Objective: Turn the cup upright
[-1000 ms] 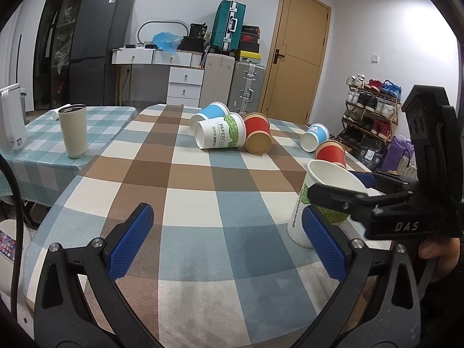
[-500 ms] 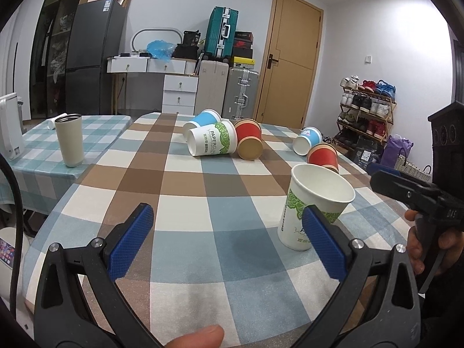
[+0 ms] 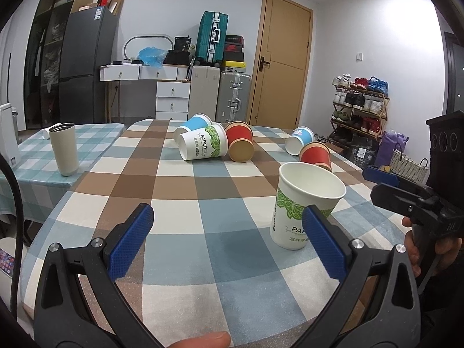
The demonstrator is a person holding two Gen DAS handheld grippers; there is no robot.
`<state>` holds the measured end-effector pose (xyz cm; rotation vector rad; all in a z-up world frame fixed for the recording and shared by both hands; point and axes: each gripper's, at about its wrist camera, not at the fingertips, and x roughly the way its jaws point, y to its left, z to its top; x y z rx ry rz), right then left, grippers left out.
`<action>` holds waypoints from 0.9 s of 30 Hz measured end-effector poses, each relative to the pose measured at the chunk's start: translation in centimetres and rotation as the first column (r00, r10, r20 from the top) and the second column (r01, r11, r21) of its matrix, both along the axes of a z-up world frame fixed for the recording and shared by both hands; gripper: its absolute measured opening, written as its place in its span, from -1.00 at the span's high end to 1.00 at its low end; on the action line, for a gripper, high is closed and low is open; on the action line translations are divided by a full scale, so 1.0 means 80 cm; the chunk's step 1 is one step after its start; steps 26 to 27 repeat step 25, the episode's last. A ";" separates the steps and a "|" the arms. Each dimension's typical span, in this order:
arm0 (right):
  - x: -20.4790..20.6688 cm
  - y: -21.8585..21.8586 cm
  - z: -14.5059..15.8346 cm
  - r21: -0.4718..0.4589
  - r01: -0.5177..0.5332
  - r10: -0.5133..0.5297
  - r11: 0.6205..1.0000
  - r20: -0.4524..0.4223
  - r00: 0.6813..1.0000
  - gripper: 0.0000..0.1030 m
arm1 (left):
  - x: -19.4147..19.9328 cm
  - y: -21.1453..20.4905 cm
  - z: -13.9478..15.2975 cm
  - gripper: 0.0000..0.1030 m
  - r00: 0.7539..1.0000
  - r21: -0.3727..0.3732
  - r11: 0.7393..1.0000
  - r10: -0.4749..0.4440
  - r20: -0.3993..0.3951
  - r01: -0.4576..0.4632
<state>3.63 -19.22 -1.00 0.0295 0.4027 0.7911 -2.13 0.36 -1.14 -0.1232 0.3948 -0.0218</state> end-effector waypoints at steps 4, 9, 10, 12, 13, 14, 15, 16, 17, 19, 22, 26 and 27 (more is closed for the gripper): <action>-0.001 -0.001 0.000 0.007 0.004 -0.004 1.000 0.000 1.000 -1.00 | 0.001 0.000 -0.001 -0.98 1.000 -0.002 1.000 0.000 -0.001 0.000; -0.003 -0.001 -0.001 0.003 0.002 -0.002 1.000 -0.001 1.000 -1.00 | 0.001 0.001 0.000 -0.98 1.000 0.000 1.000 0.000 0.000 0.000; -0.004 0.000 -0.001 0.001 0.001 -0.001 1.000 0.000 1.000 -1.00 | 0.001 0.001 0.000 -0.98 1.000 0.000 1.000 0.001 0.000 -0.001; -0.003 0.001 -0.002 -0.005 0.002 -0.002 1.000 -0.001 1.000 -1.00 | 0.001 0.001 0.000 -0.98 1.000 -0.001 1.000 0.000 0.000 0.000; -0.003 0.001 -0.002 -0.009 0.005 -0.005 1.000 -0.004 1.000 -1.00 | 0.001 0.001 0.000 -0.98 1.000 -0.002 1.000 -0.001 0.001 0.001; -0.001 0.001 -0.003 -0.011 0.005 -0.005 1.000 -0.006 1.000 -1.00 | 0.001 0.001 0.000 -0.98 1.000 -0.001 1.000 0.000 0.001 0.000; 0.000 0.002 -0.003 -0.012 0.003 -0.003 1.000 -0.010 1.000 -1.00 | 0.001 0.001 0.000 -0.98 1.000 -0.001 1.000 -0.001 0.000 0.001; 0.001 0.001 -0.003 -0.010 0.002 -0.002 1.000 -0.011 1.000 -1.00 | 0.001 0.001 -0.001 -0.98 1.000 -0.002 1.000 -0.001 0.001 0.001; 0.001 0.001 -0.003 -0.008 0.003 -0.003 1.000 -0.009 1.000 -1.00 | 0.001 0.001 -0.001 -0.98 1.000 -0.002 1.000 0.001 0.001 -0.001; 0.001 0.001 -0.003 -0.008 0.002 -0.002 1.000 -0.012 1.000 -1.00 | 0.002 0.001 -0.001 -0.98 1.000 0.000 1.000 0.002 0.001 -0.002; 0.002 0.001 -0.003 -0.008 0.001 -0.001 1.000 -0.014 1.000 -1.00 | 0.001 0.001 0.000 -0.98 1.000 -0.001 1.000 0.000 -0.001 0.000; 0.002 0.001 -0.003 -0.010 0.001 -0.001 1.000 -0.014 1.000 -1.00 | 0.001 0.001 0.000 -0.98 1.000 -0.002 1.000 -0.001 0.000 0.001; 0.002 0.001 -0.003 -0.010 0.001 -0.001 1.000 -0.014 1.000 -1.00 | 0.001 0.001 0.000 -0.98 1.000 -0.002 1.000 -0.001 0.000 0.001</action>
